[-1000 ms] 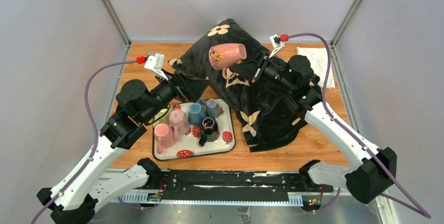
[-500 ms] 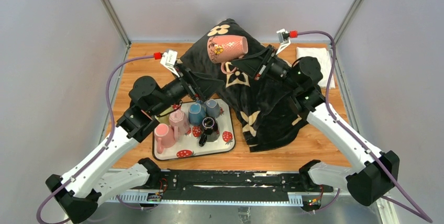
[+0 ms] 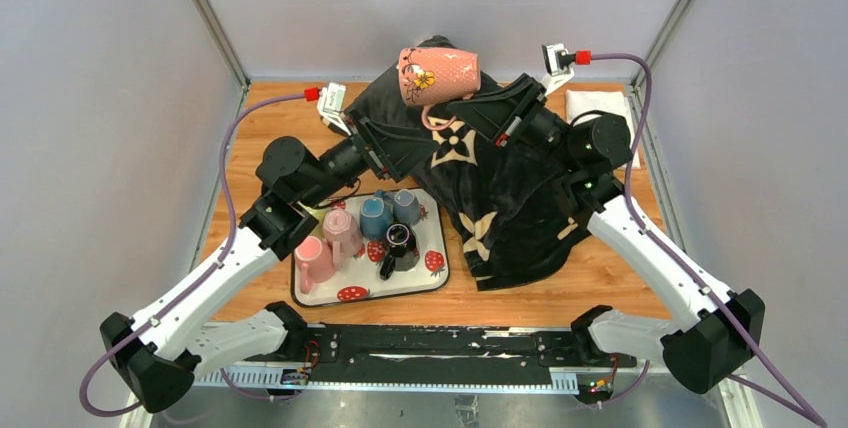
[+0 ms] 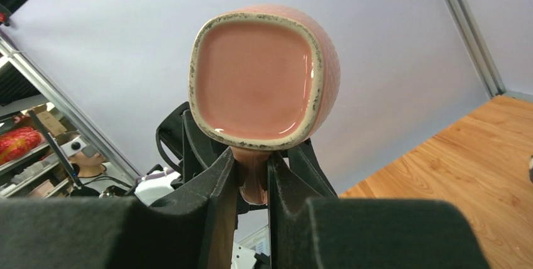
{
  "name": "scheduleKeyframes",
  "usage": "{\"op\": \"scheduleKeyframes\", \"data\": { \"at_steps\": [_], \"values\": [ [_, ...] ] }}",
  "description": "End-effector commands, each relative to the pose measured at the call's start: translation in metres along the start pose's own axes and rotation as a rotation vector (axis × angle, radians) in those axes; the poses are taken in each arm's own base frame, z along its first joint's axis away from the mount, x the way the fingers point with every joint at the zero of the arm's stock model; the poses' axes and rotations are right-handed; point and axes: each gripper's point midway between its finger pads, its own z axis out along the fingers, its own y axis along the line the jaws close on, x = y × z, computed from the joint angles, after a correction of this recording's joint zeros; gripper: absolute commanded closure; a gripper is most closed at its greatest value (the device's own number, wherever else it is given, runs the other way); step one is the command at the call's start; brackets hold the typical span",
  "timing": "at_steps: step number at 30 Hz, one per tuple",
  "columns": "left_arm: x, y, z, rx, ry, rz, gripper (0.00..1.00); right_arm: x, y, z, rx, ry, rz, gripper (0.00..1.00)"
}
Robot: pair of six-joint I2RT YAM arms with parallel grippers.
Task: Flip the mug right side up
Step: Turn over the cup on the tray.
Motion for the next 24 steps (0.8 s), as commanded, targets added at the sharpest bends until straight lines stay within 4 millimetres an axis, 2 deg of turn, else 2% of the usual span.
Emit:
{"op": "scheduleKeyframes", "data": {
  "at_steps": [1, 7, 24],
  "values": [
    [-0.029, -0.039, 0.001, 0.135, -0.076, 0.030, 0.17, -0.033, 0.047, 0.000, -0.163, -0.094, -0.064, 1.00],
    [-0.032, -0.053, -0.001, 0.201, -0.083, 0.039, 0.22, -0.032, 0.051, -0.003, -0.168, -0.093, -0.072, 1.00],
    [-0.047, -0.065, 0.011, 0.256, -0.123, -0.020, 0.33, -0.022, 0.052, -0.009, -0.204, -0.078, -0.042, 1.00]
  ]
}}
